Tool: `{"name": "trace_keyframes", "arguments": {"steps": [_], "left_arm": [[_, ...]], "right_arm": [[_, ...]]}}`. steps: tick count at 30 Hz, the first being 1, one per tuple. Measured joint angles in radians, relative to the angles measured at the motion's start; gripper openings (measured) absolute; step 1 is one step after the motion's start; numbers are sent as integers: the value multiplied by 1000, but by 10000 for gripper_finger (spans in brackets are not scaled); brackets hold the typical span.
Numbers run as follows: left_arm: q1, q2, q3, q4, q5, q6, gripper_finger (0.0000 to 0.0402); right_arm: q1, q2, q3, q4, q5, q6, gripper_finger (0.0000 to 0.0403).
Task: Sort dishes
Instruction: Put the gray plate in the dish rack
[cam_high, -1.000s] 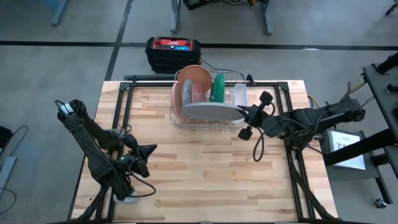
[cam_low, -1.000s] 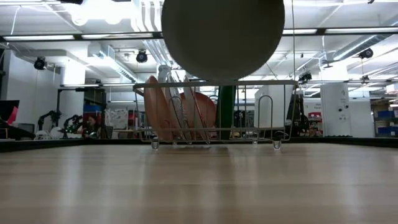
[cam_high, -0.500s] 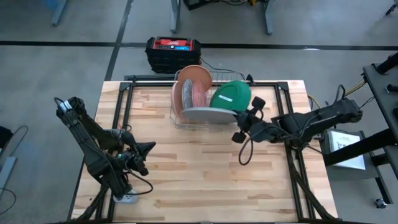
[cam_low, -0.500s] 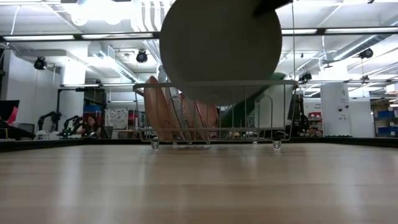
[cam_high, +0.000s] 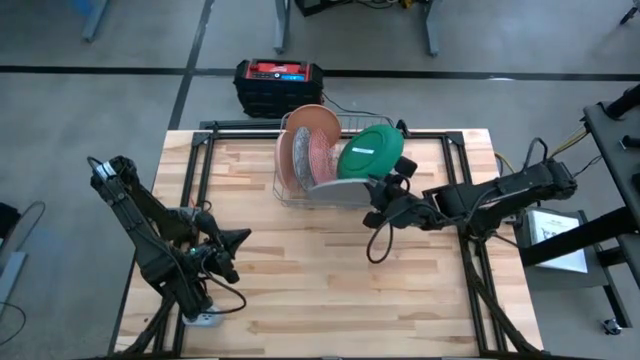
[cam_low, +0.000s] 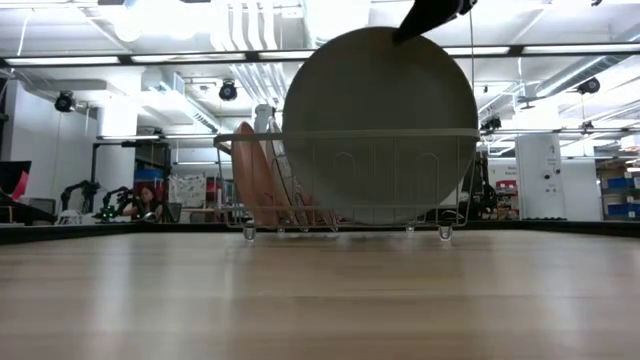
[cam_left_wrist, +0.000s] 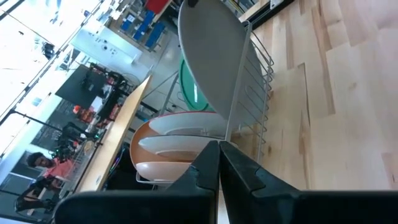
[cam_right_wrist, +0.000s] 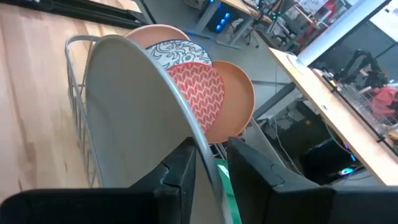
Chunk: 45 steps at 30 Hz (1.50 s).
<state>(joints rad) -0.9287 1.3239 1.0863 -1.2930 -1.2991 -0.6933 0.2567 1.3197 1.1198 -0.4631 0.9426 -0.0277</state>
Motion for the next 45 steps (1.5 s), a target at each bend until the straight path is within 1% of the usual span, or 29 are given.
{"name": "trace_keyframes", "arguments": {"steps": [4,9,11,16,19,22,24,26,28,29,30,32,34,36,42,45], "left_arm": [[0,0,0,0,0,0,0],[0,0,0,0,0,0,0],[0,0,0,0,0,0,0],[0,0,0,2,1,-1,0],[0,0,0,3,1,-1,0],[0,0,-1,3,1,0,0],[0,0,-1,3,1,1,0],[0,0,-1,2,1,2,0],[0,0,-1,2,1,3,0],[0,0,-1,2,1,3,0],[0,0,-1,1,1,3,0],[1,0,-1,0,1,4,0],[1,0,-1,-1,1,4,0],[1,0,-1,-1,1,4,0],[1,0,-2,-2,1,4,0],[1,0,-2,-2,0,4,0]], "right_arm": [[-3,4,0,80,-18,-38,87],[-9,10,0,192,-106,-95,86],[-18,11,0,212,-117,-97,91],[-11,2,17,199,-55,-124,113],[8,-25,36,197,-19,-78,122],[31,-49,40,131,65,46,121],[42,-51,40,-2,156,203,113],[45,-44,35,-193,221,413,101],[44,-30,27,-356,232,632,85],[44,-20,19,-410,232,726,77],[45,-9,11,-440,232,789,69],[45,14,-5,-433,239,836,54],[45,44,-15,-393,233,831,41],[44,78,-15,-324,232,776,30],[27,141,6,-75,229,488,13],[24,150,28,-25,228,393,12]]}}
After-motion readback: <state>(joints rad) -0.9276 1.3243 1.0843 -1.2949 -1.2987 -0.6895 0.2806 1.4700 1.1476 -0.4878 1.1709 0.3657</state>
